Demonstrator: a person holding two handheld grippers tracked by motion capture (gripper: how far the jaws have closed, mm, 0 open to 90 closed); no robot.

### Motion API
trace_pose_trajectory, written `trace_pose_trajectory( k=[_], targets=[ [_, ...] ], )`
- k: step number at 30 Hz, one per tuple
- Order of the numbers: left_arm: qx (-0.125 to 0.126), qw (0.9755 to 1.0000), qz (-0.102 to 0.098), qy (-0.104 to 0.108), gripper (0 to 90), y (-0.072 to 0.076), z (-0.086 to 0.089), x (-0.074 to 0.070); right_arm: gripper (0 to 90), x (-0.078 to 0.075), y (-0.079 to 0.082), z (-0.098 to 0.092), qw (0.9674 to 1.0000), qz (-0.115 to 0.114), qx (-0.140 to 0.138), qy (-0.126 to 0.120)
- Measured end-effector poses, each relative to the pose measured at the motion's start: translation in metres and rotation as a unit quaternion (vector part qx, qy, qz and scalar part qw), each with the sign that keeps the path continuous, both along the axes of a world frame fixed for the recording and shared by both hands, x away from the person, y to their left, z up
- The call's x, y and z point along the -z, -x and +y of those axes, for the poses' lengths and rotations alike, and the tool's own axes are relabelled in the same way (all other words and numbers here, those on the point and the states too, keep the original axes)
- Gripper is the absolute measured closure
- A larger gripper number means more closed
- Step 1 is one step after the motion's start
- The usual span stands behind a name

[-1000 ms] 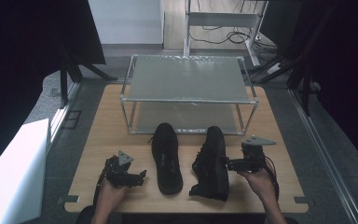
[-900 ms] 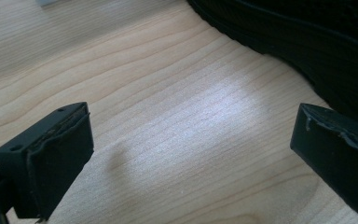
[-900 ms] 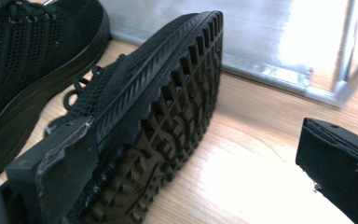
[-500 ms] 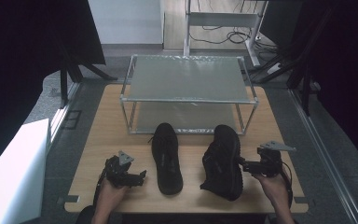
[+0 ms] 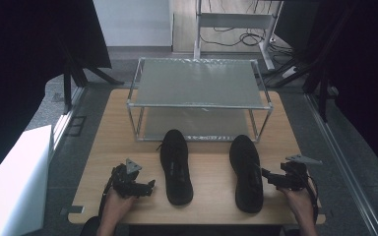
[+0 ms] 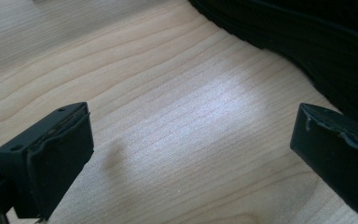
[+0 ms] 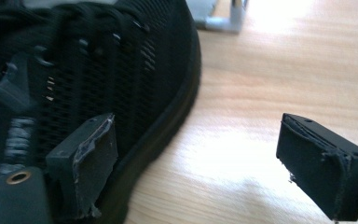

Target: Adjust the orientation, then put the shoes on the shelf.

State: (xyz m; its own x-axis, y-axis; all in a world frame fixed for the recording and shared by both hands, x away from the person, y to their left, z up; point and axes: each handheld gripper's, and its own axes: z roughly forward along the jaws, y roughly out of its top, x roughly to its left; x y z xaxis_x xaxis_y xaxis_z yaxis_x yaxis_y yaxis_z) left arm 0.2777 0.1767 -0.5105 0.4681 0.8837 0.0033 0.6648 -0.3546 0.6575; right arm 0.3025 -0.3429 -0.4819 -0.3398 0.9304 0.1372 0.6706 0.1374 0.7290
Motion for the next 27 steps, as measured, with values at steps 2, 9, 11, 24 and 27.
trace_pose_trajectory(
  k=[2,9,11,24,27],
  targets=[
    [-0.002,1.0,0.004,0.0,0.0,0.0,0.0,0.0,11.1,0.003,0.0,-0.003,1.0,0.001,-0.002,-0.004],
    [-0.006,1.0,0.004,0.003,0.0,0.0,-0.001,-0.002,9.0,0.002,0.002,-0.004,0.9999,-0.008,-0.007,-0.009],
    [-0.006,1.0,0.001,0.005,0.0,0.001,0.0,-0.004,7.9,-0.001,0.003,-0.004,0.9998,-0.014,-0.013,-0.011],
    [-0.018,0.9984,-0.025,0.047,1.2,0.005,-0.007,-0.021,4.2,-0.014,0.012,-0.005,0.9982,-0.041,-0.02,-0.04],
    [-0.022,0.9976,-0.029,0.058,1.1,0.006,-0.007,-0.025,4.1,-0.016,0.014,-0.004,0.9976,-0.041,-0.025,-0.05]
  ],
)
